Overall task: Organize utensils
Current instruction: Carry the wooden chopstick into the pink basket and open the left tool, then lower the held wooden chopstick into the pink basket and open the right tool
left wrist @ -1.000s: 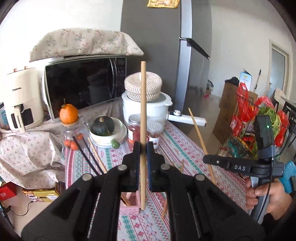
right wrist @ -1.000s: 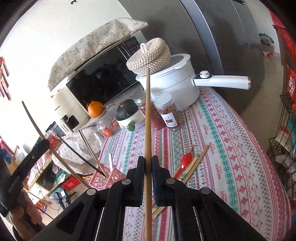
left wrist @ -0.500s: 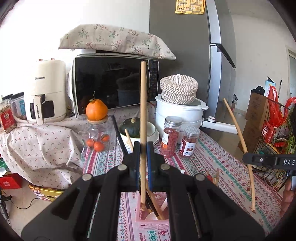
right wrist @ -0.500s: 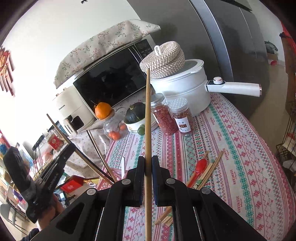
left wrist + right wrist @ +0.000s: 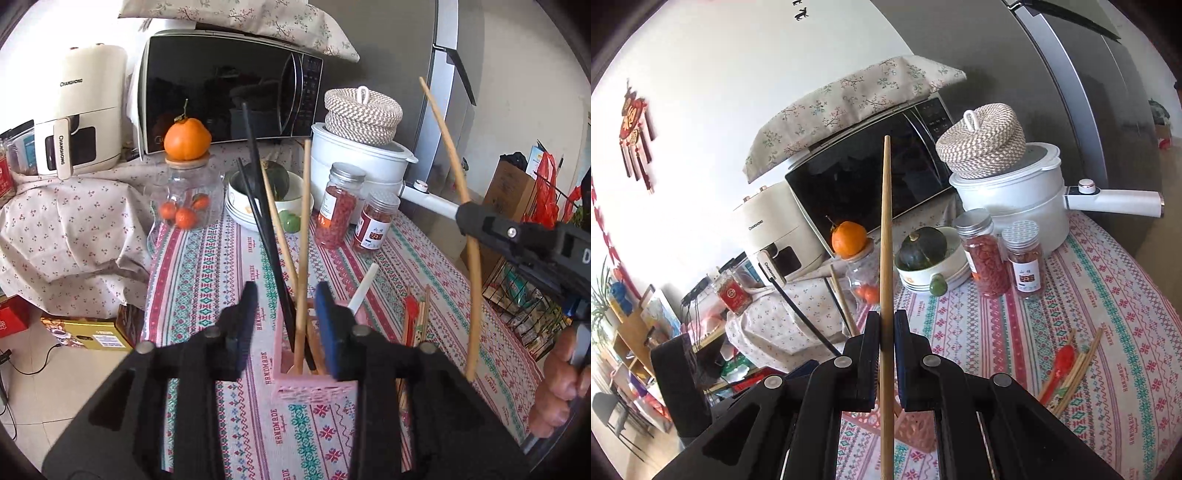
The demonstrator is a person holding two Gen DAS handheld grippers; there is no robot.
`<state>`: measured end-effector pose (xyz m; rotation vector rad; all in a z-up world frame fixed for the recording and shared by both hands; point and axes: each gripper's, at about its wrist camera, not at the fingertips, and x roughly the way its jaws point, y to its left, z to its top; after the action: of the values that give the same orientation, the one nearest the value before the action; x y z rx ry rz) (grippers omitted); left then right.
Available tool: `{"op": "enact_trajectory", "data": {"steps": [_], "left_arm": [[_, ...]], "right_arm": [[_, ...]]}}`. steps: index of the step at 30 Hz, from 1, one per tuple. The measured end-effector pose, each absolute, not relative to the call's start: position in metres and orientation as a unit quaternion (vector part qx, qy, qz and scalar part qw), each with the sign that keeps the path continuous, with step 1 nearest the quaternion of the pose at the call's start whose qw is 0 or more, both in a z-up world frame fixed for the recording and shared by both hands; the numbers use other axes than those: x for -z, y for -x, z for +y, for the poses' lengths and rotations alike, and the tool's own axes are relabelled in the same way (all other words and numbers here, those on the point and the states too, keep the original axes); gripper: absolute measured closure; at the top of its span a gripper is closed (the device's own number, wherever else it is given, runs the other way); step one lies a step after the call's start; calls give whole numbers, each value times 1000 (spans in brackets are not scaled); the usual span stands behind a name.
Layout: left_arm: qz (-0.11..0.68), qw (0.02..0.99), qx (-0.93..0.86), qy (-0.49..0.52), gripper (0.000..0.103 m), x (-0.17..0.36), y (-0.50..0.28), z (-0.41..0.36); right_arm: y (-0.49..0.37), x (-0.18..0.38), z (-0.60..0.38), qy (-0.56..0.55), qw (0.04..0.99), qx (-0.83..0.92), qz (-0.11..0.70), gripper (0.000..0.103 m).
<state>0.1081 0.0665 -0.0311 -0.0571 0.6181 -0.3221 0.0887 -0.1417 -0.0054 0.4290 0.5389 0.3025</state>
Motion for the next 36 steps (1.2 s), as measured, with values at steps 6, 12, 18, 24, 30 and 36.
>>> {"op": "enact_trajectory", "data": {"steps": [6, 12, 18, 24, 30, 36], "left_arm": [[316, 937, 140, 48, 39, 17, -97, 90], [336, 931, 130, 66, 39, 20, -96, 110], [342, 928, 130, 73, 38, 21, -96, 120], [352, 924, 129, 80, 38, 24, -97, 127], [367, 917, 131, 86, 38, 29, -100, 126], [385, 908, 134, 96, 38, 36, -105, 123]], "right_arm": [[-102, 14, -120, -209, 932, -146, 260, 95], [-112, 21, -98, -181, 944, -119, 247, 95], [-114, 30, -74, -113, 964, -75, 229, 95], [-114, 49, -62, -75, 969, -49, 230, 96], [-106, 58, -57, -58, 969, -43, 236, 95], [-106, 65, -49, -44, 962, -73, 259, 96]]}}
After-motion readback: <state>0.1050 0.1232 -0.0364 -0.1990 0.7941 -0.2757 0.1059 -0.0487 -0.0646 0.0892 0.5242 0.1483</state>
